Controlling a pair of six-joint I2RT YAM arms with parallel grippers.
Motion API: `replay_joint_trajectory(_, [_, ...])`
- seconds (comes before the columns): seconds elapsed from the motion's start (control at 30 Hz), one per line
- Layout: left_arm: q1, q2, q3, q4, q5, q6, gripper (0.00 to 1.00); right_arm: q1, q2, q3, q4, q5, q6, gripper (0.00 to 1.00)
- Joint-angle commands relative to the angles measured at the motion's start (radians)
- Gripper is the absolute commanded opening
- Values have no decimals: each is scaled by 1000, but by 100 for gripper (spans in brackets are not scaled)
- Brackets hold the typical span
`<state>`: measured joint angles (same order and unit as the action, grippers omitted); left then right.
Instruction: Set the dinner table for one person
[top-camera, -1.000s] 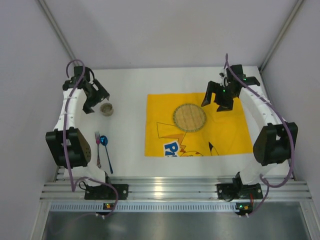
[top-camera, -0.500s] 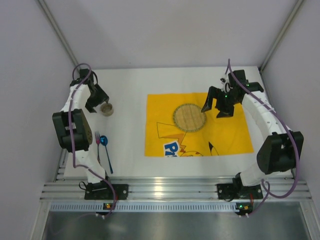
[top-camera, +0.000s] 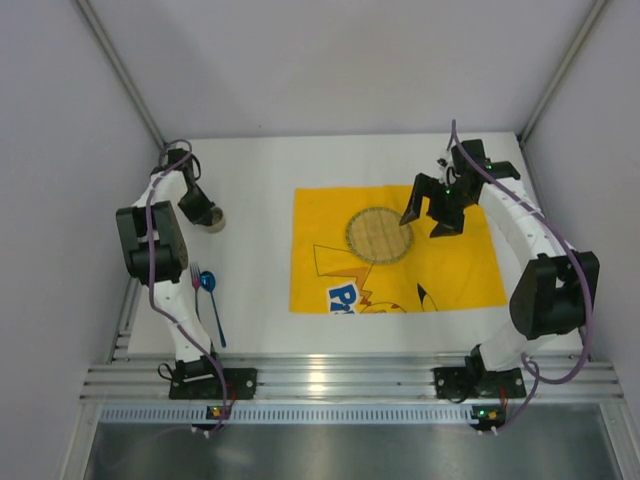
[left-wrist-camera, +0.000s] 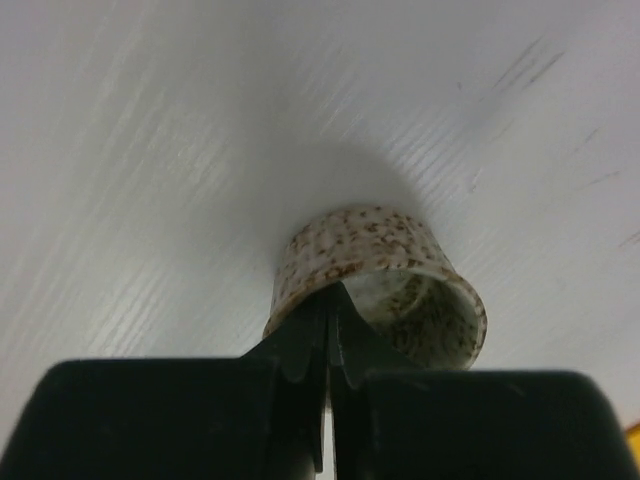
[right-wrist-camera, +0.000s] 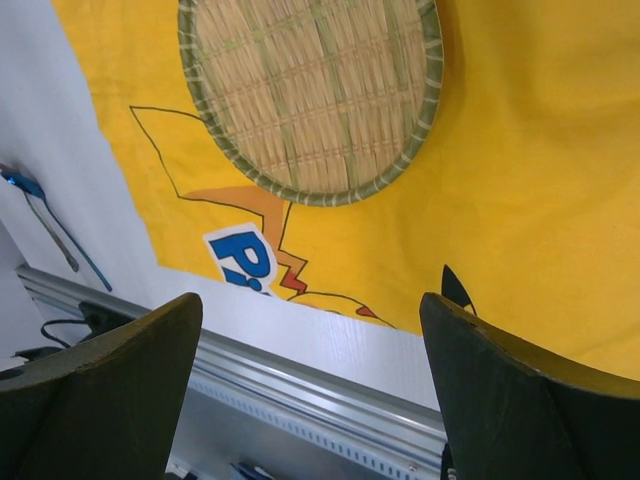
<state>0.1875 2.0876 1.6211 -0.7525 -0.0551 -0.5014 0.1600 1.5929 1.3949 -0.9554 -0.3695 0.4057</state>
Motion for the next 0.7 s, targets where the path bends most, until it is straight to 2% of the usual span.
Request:
replay_joint_trajectory(0.0, [3,19,54,5,50,26,2,22,19,99,-3,-19,15,90])
replay_joint_trajectory(0.27, [4,-43,69,7,28,75,3,107,151,317,-68,-9,12,90])
replay_joint_trajectory(0.33, [3,-75,68,4,38,72,19,131,168,366,-81,-6,12,90])
replay_joint_trajectory(0.4, [3,-141,43,59,50,77,39,147,183,388,-86,-3,10,90])
replay_joint_trajectory(0.43, [1,-158,28,74,49,77,57,157,185,388,-88,-2,10,90])
replay_joint_trajectory(0.53, [3,-193,33,65,37,78,63,174,182,369,-88,4,8,90])
replay_joint_trajectory(0.67, [4,-202,16,42,12,77,62,187,171,345,-88,14,8,90])
